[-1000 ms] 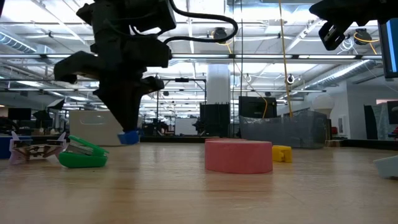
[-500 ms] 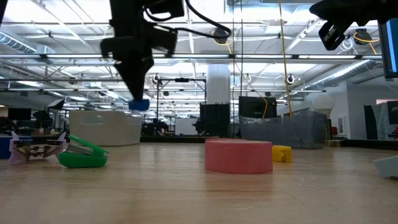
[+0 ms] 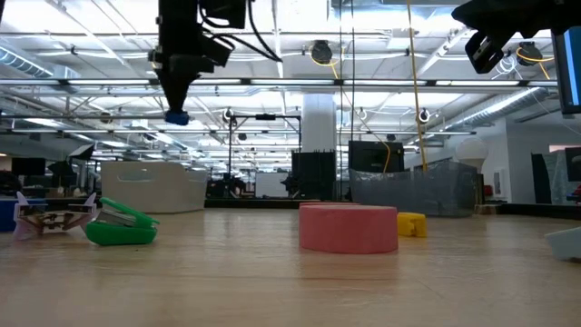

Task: Pick and place Stapler, Stapler remover, tape
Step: Put the blue stapler into the gray bin

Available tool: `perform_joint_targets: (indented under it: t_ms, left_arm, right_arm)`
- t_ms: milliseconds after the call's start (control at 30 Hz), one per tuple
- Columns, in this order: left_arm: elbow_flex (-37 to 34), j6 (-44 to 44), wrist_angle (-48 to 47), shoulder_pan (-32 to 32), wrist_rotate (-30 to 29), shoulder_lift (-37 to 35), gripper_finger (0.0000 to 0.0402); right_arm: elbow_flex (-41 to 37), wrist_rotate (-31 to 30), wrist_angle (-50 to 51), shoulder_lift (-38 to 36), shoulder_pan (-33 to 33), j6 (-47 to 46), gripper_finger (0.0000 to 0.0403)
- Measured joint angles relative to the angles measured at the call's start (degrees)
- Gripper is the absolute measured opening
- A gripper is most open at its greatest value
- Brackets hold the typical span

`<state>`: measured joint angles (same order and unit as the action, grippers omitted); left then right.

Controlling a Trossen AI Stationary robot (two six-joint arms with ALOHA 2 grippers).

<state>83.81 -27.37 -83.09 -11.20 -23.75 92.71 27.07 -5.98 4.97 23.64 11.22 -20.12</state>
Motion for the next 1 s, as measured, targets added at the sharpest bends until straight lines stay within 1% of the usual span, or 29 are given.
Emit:
perform_joint_targets:
  t_ms: [100,267,400,600,733,867,1000]
  left_arm:
    - [-0.02,-2.11,-0.62,-3.83,0.09,-2.12,0.0000]
    - [-0.11,-3.05,0.78,-9.65,0.85,-2.32,0.0000]
    - [-2.57,-2.31,5.92,-14.22,3.12,-1.94,0.0000]
    - [-8.35,0.87,14.46,-20.14,3.13,-1.93,0.0000]
    - [-10.79,9.30,21.64,-22.71,2.69,-1.95,0.0000]
    - [-12.42,19.50,28.85,-23.60,2.71,-1.95,0.0000]
    - [-13.34,28.92,32.26,-24.09,3.98,-1.00,0.0000]
  right_arm:
    - [0.00,0.02,0.03,0.00,0.02,-0.06,0.0004]
    - [0.00,0.02,0.02,0.00,0.00,-0.17,0.0004]
    - [0.00,0.02,0.02,0.02,0.00,-0.20,0.0004]
    - [0.00,0.02,0.02,0.00,0.02,-0.20,0.0004]
    - [0.00,-0.14,0.02,0.01,0.02,-0.20,0.0004]
    - [0.00,-0.18,0.02,0.00,0.02,-0.20,0.0004]
    - [0.00,-0.20,0.02,0.02,0.02,-0.39,0.0004]
